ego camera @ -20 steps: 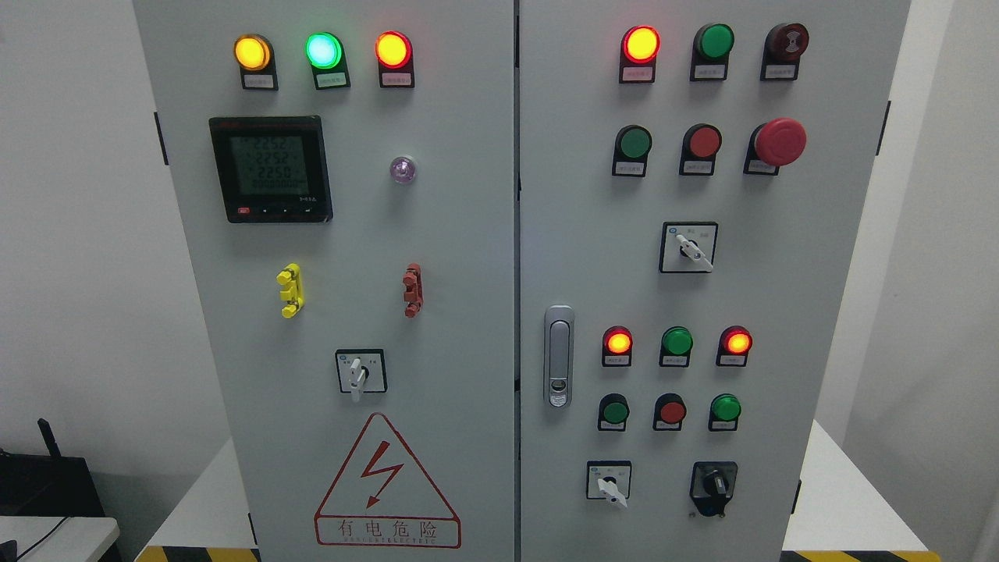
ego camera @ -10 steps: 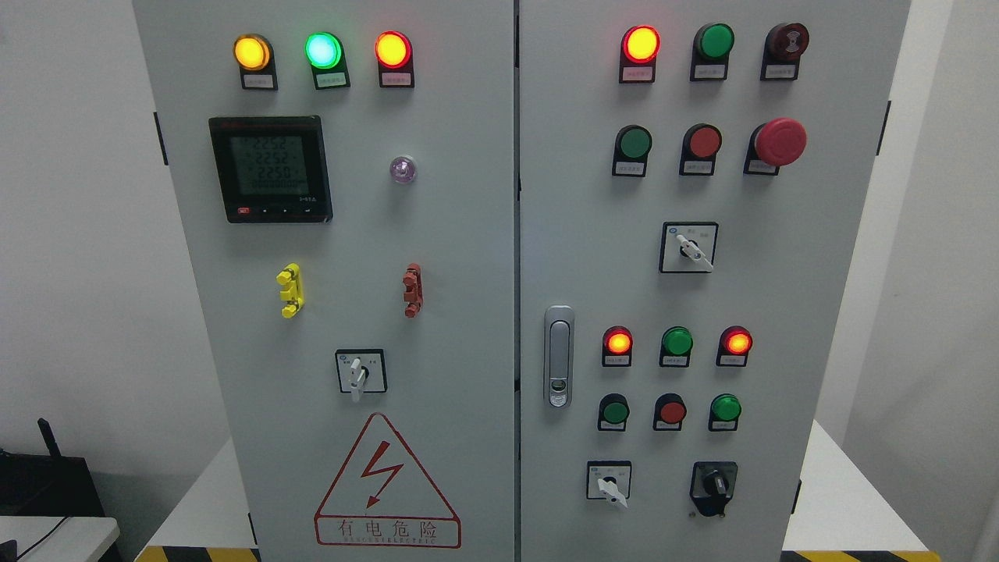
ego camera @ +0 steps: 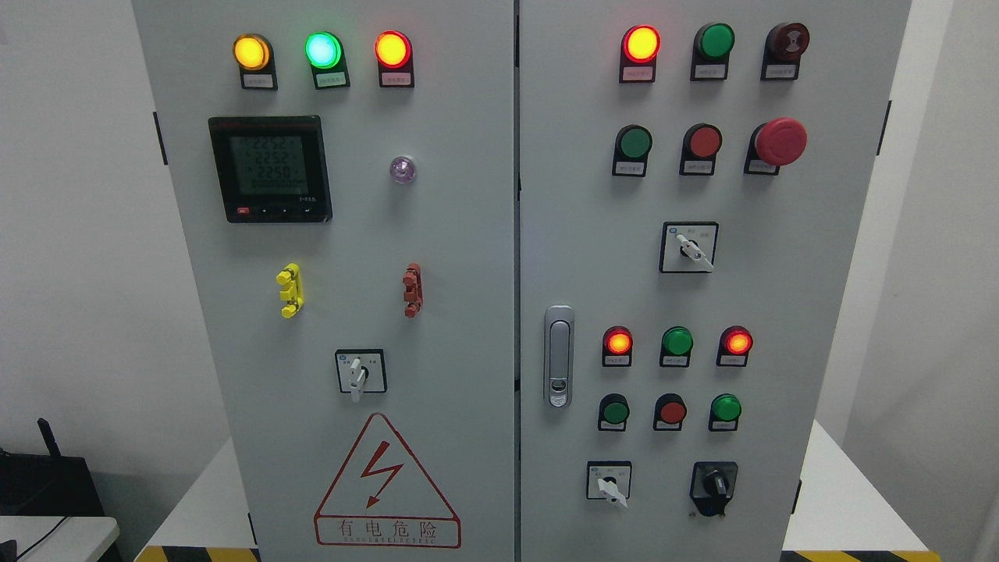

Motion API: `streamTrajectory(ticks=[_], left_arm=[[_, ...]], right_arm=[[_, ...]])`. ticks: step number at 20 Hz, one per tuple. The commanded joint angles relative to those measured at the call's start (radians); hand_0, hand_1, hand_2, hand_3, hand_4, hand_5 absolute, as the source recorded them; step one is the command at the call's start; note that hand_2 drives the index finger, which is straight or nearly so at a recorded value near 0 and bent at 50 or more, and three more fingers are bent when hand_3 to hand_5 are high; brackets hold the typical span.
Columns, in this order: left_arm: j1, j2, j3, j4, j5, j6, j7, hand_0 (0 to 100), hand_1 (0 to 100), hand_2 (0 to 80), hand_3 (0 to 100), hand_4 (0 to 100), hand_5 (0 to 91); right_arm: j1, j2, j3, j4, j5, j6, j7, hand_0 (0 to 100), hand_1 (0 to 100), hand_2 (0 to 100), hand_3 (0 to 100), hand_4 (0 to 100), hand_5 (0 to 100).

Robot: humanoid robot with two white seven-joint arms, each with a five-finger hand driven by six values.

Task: Turn on light switch 1

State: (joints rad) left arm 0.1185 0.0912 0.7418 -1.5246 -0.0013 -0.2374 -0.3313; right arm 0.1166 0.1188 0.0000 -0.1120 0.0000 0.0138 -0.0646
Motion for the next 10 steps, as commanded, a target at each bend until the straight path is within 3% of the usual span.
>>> streamTrajectory(ticks=[1, 10], left_arm=[[-0.048, 0.027, -0.145, -0.318, 0.0, 0.009, 0.06, 35, 18, 32.8, 54, 62, 44.9], [-0.106, 0.035, -0.349, -0.379, 0.0, 0.04, 0.245, 35, 18, 33.8, 53, 62, 46.2]], right_arm=[[0.0, -0.001, 0.017, 0.0, -0.025, 0.0, 0.0, 12, 39, 0, 0, 0, 0], [0.0, 0.001, 0.017, 0.0, -0.025, 0.0, 0.0, 12, 39, 0, 0, 0, 0]])
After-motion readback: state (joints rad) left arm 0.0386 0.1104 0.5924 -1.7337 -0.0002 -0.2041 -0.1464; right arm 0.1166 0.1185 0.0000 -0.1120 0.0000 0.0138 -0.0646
